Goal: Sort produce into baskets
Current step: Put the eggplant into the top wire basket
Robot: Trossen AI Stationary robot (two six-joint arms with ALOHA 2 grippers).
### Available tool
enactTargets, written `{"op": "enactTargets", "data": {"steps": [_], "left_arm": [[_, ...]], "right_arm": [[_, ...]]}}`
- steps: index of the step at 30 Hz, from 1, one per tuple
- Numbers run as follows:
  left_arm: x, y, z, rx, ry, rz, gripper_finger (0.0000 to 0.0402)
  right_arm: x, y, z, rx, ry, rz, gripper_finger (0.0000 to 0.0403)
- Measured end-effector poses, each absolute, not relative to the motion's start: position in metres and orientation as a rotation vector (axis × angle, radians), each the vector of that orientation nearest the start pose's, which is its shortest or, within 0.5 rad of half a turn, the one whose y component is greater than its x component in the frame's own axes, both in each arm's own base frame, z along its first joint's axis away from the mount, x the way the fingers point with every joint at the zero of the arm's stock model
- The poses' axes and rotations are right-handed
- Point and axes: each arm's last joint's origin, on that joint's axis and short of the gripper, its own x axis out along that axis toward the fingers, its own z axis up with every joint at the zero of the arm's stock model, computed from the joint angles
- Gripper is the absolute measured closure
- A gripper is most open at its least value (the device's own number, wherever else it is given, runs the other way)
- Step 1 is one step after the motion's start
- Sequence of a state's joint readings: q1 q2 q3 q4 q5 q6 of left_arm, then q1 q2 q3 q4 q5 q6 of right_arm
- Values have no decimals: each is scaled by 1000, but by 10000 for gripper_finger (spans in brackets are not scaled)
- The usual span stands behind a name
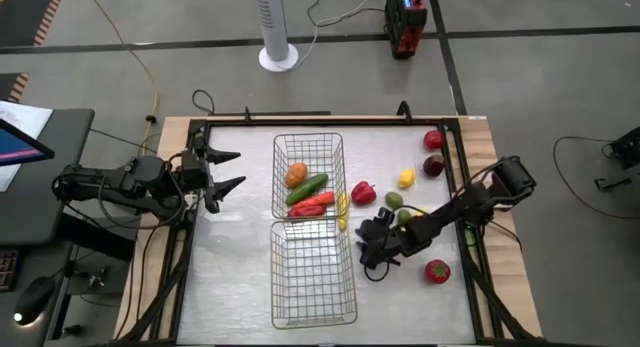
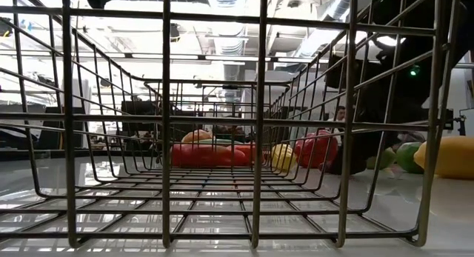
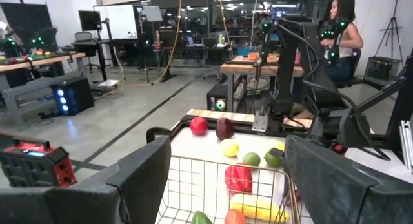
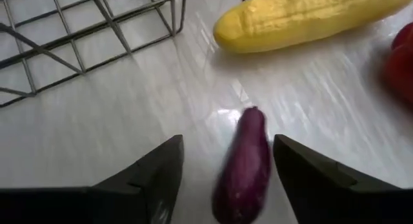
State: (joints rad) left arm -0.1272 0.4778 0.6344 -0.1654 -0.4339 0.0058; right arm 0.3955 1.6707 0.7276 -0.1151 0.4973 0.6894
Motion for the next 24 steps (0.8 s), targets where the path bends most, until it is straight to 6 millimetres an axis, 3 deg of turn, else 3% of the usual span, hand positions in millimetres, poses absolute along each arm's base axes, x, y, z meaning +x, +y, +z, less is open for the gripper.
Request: {"op": "enactTargets", "data": {"steps": [7,11,15,20,24], "left_arm": [[113,-2,321,8,10,306,110],[113,-2,321,9,10,307,110],[113,-2,322,16,6,317,110],[113,-2,322,16,10,324,110],[113,-2,322,24,12,324,110]], "right_arm": [[258,83,141,162,871,-471,279],[248,72,163,154,850,-512,344],[240,59,194,133,746,-537,382],[235,47,228,194,672,-450,369],[232,50,218,226,802,-381,290]]}}
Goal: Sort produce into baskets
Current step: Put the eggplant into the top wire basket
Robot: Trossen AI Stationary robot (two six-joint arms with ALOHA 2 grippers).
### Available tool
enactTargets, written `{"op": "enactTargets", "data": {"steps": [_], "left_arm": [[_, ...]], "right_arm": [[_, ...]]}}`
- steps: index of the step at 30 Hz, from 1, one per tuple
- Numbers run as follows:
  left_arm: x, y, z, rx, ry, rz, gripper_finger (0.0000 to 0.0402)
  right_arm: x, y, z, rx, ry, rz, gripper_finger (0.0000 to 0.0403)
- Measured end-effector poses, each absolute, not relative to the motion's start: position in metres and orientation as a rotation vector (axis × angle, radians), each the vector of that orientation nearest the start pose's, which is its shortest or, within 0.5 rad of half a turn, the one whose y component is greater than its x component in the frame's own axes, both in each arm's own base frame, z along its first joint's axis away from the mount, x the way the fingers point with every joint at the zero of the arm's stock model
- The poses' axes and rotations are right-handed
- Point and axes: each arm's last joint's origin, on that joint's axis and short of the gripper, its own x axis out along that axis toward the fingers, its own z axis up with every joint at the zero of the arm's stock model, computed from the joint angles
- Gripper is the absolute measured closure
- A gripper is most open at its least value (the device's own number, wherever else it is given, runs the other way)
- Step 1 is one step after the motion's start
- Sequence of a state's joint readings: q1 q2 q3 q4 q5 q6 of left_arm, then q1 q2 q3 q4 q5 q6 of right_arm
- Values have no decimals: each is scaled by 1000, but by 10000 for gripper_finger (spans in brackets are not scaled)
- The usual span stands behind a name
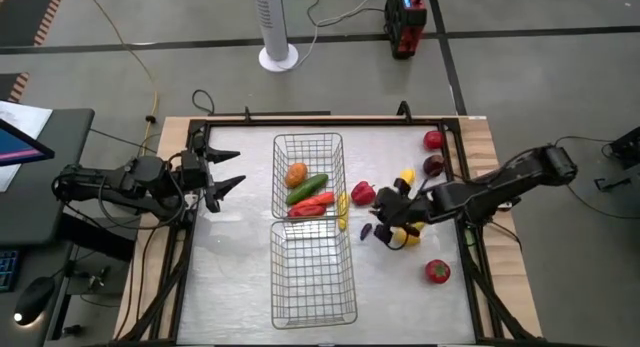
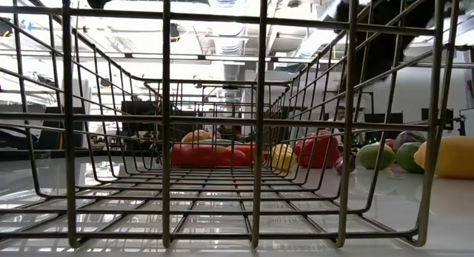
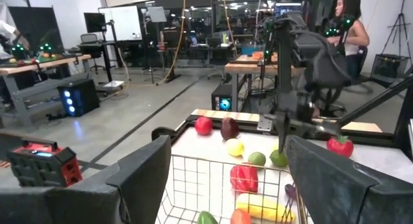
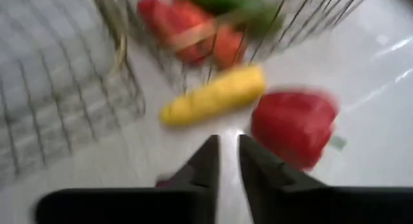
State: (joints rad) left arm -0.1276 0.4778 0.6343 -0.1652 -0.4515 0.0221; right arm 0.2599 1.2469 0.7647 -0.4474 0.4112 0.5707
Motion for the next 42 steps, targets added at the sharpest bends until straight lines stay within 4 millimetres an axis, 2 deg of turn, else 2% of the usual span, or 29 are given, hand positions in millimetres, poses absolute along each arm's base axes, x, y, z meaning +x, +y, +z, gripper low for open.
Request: {"op": "enactTargets", "data": {"steps": [6,10,17,26,32,36,39,42], "left_arm": [[113,-2,322,15,9,324,110],[113,-2,322,15,9,324,110],[113,-2,322,13,6,325,110],[113,-2,321,16,11,325,110],[113,-2,321,16,11,325,110],[113,-2,321,15,12,325,110],[113,-2,321,15,11,325,110],[113,-2,322,14,11,324,110]], "right_arm": [[245,63,188,170,926,-335,172],[252,71,170,110,996,-255,151],[260,67,151,42,1065,-240,168],[270,64,153,38,1003,-156,184],[274,64,133,41,1082,-144,184],[276,63,128,37,1099,-156,188],[275,62,129,26,1094,-178,208],[273,61,133,22,1082,-188,246]]}}
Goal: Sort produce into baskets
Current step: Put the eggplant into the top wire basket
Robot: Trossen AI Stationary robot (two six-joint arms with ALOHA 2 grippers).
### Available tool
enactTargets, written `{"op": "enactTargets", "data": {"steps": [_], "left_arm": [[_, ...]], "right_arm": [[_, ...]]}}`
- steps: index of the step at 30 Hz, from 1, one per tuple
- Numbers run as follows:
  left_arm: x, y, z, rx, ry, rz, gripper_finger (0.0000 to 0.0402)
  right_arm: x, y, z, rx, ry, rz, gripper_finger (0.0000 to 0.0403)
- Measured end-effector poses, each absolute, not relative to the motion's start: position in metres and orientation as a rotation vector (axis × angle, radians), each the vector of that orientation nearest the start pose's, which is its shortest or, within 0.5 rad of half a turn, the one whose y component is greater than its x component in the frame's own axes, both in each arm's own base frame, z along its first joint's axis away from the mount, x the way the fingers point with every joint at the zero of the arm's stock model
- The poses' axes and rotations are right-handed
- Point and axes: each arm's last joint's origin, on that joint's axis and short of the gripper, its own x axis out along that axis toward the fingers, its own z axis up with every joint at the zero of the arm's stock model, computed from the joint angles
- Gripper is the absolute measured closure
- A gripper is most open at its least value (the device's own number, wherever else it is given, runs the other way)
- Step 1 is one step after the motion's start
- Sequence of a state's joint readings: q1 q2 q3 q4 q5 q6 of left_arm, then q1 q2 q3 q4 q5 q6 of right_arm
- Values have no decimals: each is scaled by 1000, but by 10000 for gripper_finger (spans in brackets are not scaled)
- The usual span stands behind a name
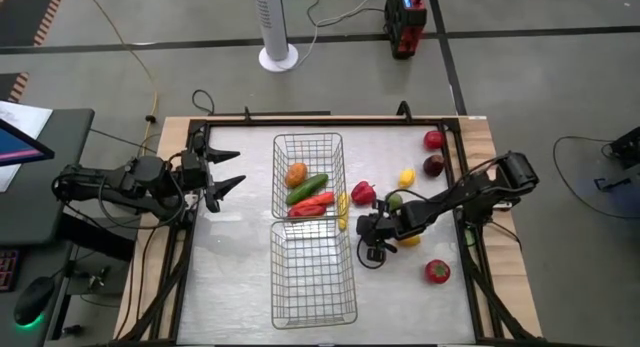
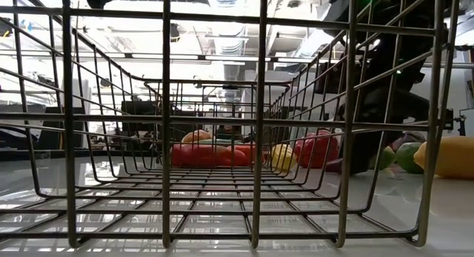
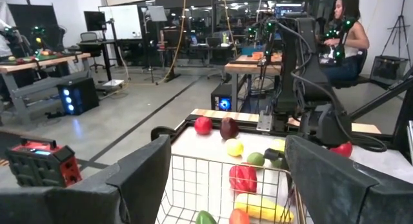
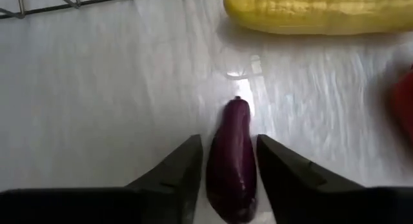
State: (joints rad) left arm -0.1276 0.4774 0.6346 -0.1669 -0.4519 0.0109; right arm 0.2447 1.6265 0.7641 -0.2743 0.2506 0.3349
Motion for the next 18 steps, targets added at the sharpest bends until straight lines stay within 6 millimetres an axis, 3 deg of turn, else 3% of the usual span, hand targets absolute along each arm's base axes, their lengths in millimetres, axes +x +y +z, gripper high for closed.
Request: {"op": "enactTargets", "data": {"steps": [7,12,18], "left_arm": [[113,-2,321,13,12,324,110],[113,-2,321,13,11,325,110],[113,-2,321,13,12,324,110]], "right_arm": [[271,54,146,34,1046,-213,337],[267,52,159,25,1075,-222,337],[262,46,210,-82,1091,-375,331]]}}
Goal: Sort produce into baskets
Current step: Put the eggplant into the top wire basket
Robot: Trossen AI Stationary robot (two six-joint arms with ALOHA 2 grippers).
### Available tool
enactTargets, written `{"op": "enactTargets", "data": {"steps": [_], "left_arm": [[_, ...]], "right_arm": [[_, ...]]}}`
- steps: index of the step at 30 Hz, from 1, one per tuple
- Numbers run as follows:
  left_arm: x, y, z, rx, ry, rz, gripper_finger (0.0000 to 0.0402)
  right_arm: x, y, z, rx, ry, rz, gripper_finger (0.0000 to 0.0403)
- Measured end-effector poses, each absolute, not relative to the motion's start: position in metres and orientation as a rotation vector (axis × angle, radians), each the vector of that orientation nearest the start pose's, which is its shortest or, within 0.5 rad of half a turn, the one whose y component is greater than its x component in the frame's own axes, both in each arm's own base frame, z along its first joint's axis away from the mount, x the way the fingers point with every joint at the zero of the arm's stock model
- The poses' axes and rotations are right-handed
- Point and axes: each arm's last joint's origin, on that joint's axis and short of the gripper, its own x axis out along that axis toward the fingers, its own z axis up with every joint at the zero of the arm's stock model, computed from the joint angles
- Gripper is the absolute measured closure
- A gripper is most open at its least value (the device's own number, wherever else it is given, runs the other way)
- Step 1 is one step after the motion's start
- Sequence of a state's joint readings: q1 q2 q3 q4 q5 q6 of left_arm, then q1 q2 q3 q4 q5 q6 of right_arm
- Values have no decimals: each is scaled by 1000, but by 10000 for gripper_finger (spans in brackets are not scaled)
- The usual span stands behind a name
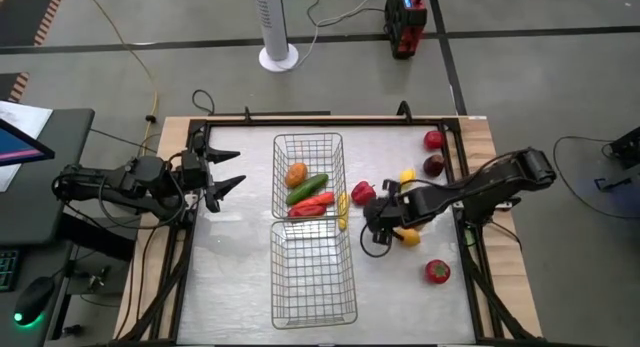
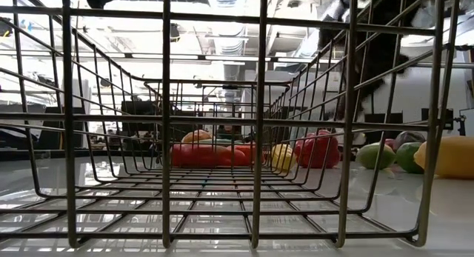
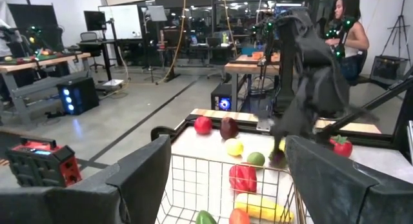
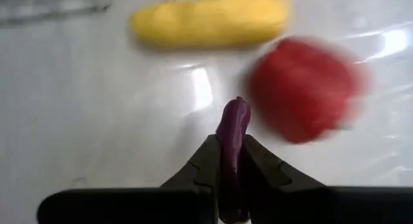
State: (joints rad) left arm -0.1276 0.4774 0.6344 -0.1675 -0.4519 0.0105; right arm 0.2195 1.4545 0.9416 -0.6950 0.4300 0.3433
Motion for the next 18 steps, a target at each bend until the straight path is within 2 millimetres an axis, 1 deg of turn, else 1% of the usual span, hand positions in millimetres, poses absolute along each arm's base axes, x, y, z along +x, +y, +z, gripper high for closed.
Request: {"op": "enactTargets", "data": {"steps": [3,5,10,12,14,18], "left_arm": [[113,-2,321,13,12,324,110],[113,-2,321,14,11,324,110],[113,-2,322,12,6,324,110],[113,-2,322,12,6,324,110],[113,-2,322,12,5,324,110],[113,-2,322,19,7,325,110]], "right_arm": [[268,45,239,-90,967,-409,330],[275,47,253,-102,869,-397,330],[303,50,278,-159,564,-316,327],[314,49,279,-188,492,-287,318],[323,46,273,-208,479,-270,300],[333,30,259,-198,524,-293,238]]}}
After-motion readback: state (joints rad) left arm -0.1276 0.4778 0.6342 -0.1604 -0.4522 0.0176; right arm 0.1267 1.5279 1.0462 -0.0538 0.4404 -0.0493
